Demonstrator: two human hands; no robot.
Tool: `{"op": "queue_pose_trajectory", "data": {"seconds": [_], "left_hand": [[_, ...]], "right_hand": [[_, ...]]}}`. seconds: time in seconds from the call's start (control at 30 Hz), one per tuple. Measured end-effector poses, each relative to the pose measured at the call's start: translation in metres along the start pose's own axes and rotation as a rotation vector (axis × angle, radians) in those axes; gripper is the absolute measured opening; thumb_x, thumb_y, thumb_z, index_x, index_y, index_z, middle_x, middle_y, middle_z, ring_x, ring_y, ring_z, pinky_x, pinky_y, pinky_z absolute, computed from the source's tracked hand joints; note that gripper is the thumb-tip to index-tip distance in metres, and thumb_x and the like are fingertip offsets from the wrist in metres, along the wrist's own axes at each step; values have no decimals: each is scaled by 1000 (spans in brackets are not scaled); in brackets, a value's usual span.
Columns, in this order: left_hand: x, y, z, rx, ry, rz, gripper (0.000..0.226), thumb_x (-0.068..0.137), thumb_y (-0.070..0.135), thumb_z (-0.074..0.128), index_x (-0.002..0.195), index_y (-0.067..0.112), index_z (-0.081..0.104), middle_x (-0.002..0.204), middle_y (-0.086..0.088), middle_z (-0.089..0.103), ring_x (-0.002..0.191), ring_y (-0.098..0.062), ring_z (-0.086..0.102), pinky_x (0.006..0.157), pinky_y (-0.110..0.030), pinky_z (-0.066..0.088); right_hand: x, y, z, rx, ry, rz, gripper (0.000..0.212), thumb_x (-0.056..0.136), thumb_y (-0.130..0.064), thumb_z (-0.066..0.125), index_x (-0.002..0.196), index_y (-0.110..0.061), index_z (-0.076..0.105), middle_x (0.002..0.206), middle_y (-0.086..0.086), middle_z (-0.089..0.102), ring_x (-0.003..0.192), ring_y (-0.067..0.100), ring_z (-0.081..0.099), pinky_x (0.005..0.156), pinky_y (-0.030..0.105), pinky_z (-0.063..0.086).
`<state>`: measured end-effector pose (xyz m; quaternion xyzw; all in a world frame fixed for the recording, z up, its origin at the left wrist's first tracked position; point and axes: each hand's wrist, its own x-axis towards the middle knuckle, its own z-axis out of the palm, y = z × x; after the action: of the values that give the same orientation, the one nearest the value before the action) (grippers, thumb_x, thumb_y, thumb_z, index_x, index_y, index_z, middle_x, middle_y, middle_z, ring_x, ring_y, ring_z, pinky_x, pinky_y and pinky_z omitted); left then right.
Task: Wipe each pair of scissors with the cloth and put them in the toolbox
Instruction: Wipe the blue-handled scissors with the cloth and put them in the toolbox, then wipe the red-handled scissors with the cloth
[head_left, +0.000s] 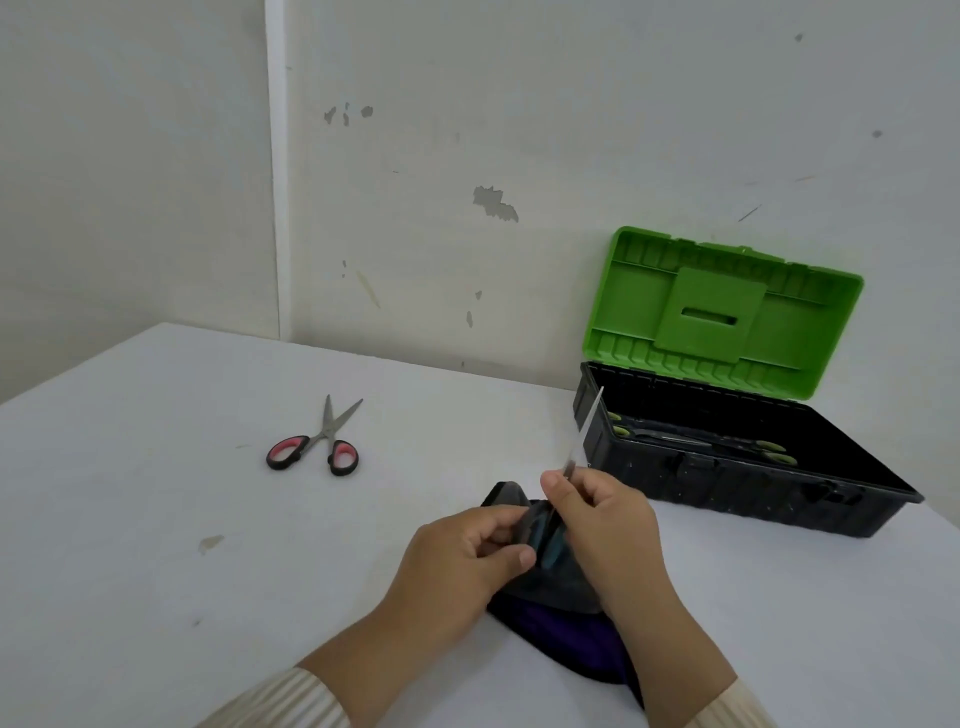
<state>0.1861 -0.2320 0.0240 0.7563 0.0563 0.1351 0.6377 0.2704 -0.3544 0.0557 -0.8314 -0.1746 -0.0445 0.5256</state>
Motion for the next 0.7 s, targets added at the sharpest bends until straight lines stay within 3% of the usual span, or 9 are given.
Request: {"op": "queue_pose_trajectory", "data": {"seconds": [0.07, 0.2, 0.33, 0.43, 0.5, 0.57, 0.7], "left_hand": [[1, 6, 6, 51, 29, 27, 34, 86, 14, 66, 116, 31, 66, 94, 15, 73, 92, 2, 67, 87, -16, 52], [12, 25, 35, 213, 91, 105, 36, 94, 20, 53, 130, 27, 54, 115, 15, 62, 103, 4, 58, 83, -2, 42], [36, 35, 87, 433, -127, 112, 46, 97, 25, 45, 143, 22, 37, 145, 3, 43, 130, -10, 44, 108, -24, 35], [54, 37, 133, 713, -364, 26, 47, 98, 26, 43, 143, 17, 35, 151, -3, 33, 136, -21, 37, 112, -32, 31], [64, 35, 158, 831, -496, -39, 50, 98, 28, 42, 144, 13, 32, 152, -6, 29, 138, -24, 32, 113, -35, 29], [74, 30, 174, 886, -547, -59, 53, 97, 31, 42, 144, 9, 32, 152, -9, 28, 138, -25, 30, 114, -34, 26], [85, 14, 188, 952, -452, 46, 57, 98, 37, 37, 147, 9, 26, 158, -7, 18, 145, -24, 13, 118, -34, 9]], "right_hand": [[3, 0, -9, 32, 10, 36, 28, 83, -32, 63, 65, -11, 63, 54, 3, 55, 54, 15, 50, 55, 40, 48], [10, 5, -39, 56, 95, 42, 19, 84, -27, 63, 69, -18, 69, 59, 6, 63, 56, 17, 54, 62, 43, 53], [17, 27, -82, -230, 136, 34, 20, 88, -29, 56, 73, -21, 67, 64, 2, 65, 59, 14, 57, 56, 27, 45], [23, 42, -118, -407, 154, 68, 22, 90, -29, 54, 75, -17, 65, 63, -3, 63, 56, 4, 53, 46, 11, 35], [32, 46, -144, -485, 173, 68, 20, 89, -28, 55, 76, -15, 64, 64, -2, 64, 59, 9, 56, 48, 12, 34], [47, 43, -169, -584, 196, 7, 18, 87, -27, 57, 79, -12, 64, 67, 4, 64, 66, 20, 59, 52, 21, 37], [97, 31, -208, -822, 198, -204, 18, 89, -25, 56, 92, -10, 66, 77, 11, 66, 70, 28, 57, 65, 33, 48]]}}
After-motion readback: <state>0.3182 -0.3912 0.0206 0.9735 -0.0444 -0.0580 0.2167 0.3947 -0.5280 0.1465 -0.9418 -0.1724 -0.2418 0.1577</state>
